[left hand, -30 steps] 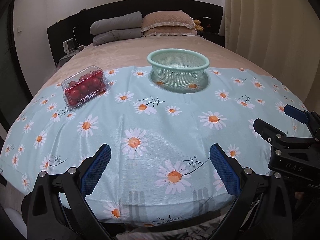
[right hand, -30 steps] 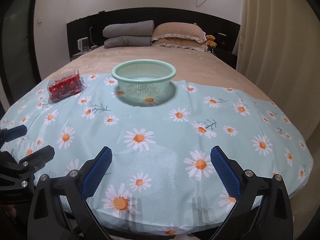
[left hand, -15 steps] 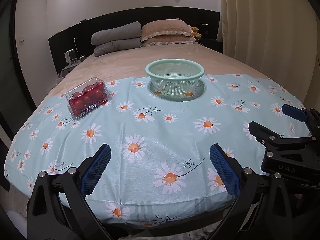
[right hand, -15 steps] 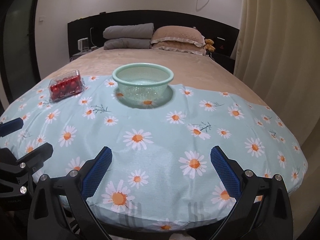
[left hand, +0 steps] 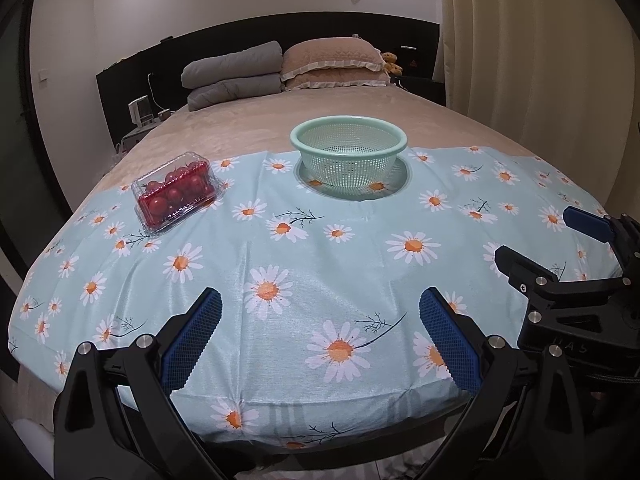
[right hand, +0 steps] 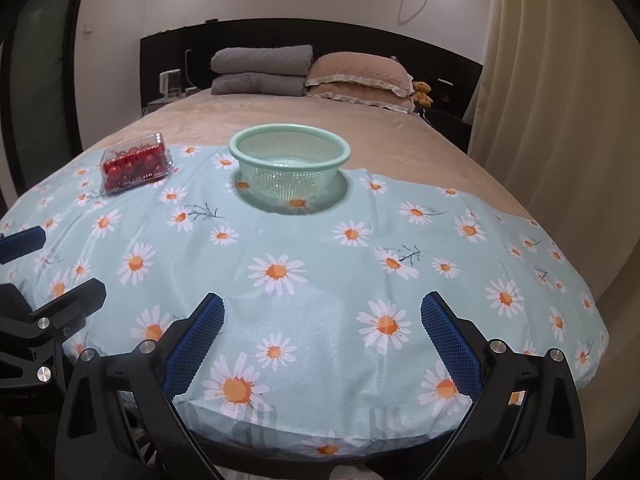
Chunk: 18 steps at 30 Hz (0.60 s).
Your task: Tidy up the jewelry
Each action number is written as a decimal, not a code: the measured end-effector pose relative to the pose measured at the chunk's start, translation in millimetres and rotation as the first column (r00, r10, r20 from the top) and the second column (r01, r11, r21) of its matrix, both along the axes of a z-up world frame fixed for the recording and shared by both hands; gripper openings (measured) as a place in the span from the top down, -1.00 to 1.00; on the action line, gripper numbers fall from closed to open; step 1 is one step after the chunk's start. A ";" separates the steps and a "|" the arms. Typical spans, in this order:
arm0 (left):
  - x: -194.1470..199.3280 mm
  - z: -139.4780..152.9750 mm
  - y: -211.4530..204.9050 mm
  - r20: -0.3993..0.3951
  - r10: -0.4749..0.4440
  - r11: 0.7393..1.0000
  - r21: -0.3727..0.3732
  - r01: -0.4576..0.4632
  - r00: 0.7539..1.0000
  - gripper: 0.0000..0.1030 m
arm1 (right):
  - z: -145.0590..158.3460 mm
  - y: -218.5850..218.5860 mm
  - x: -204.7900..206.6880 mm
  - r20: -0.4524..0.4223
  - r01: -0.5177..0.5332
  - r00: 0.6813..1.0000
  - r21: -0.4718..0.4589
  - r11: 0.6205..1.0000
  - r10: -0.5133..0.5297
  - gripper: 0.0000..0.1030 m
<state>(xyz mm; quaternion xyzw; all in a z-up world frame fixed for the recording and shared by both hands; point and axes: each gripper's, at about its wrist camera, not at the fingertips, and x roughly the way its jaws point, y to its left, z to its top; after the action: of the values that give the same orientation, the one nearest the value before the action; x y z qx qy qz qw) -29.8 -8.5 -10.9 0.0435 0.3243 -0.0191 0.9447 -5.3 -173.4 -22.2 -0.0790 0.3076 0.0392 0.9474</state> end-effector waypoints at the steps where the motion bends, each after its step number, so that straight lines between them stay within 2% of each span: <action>1: 0.1 -0.1 0.0 0.000 0.000 1.000 -0.001 0.000 1.000 -0.89 | 0.3 0.1 -0.7 0.003 0.002 1.000 -0.003 1.000 -0.002 -0.84; 18: -6.6 1.7 -1.0 0.000 0.001 1.000 -0.002 -0.001 1.000 -0.89 | 2.2 0.6 -10.7 0.013 -0.008 1.000 -0.025 1.000 0.008 -0.84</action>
<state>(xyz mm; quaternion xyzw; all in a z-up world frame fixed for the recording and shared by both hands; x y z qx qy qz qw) -36.4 -9.5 -9.2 0.0423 0.3245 -0.0189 0.9448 -16.0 -172.8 -20.0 -0.0925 0.3017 0.0387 0.9481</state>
